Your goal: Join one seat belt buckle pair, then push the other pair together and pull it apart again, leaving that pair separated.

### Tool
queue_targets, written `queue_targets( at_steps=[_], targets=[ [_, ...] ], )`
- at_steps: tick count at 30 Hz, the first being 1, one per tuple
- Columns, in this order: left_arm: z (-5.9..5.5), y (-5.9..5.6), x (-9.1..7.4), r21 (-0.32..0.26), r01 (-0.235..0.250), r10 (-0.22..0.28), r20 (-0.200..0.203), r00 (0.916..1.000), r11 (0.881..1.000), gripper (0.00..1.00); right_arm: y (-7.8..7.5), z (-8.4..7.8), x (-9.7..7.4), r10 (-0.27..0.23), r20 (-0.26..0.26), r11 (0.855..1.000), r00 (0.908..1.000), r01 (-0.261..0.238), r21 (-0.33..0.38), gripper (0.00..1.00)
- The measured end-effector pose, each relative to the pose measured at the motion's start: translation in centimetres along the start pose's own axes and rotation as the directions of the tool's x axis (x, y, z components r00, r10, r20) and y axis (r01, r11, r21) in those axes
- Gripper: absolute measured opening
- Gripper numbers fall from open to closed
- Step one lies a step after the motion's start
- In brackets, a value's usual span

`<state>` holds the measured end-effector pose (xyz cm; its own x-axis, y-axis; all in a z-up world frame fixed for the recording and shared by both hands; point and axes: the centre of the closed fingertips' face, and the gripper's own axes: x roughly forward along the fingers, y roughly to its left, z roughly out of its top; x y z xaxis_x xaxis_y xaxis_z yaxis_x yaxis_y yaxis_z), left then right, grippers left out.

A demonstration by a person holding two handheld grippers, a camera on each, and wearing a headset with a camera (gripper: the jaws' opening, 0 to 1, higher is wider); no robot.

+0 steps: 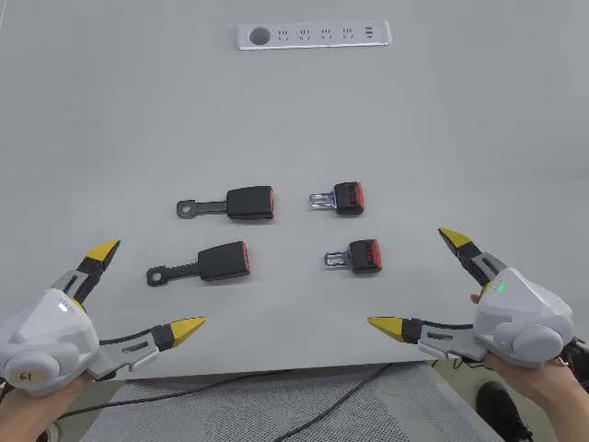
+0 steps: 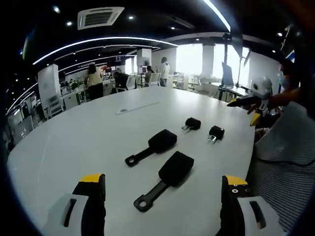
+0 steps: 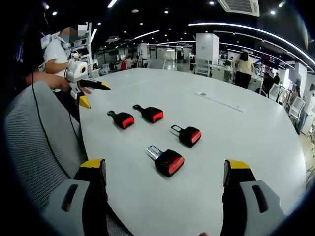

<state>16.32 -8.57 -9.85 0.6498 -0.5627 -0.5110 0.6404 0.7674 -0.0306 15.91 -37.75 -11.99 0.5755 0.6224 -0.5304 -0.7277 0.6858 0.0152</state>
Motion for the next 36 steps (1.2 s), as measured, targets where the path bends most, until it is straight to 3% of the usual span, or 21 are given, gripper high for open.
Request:
queue_targets(
  at_steps=[7,36],
  targets=[
    [-0.31,-0.79,0.42,0.011,0.022,-0.022,-0.019,0.9996,1.000,0.99,0.11,0.05,0.34,0.005,-0.006,1.000,1.0000,-0.005,0.001,1.00],
    [-0.33,-0.61,0.24,0.019,0.017,-0.017,-0.020,0.9997,1.000,0.99,0.01,0.45,0.37,0.005,0.002,1.000,1.0000,-0.005,-0.021,1.00]
  ],
)
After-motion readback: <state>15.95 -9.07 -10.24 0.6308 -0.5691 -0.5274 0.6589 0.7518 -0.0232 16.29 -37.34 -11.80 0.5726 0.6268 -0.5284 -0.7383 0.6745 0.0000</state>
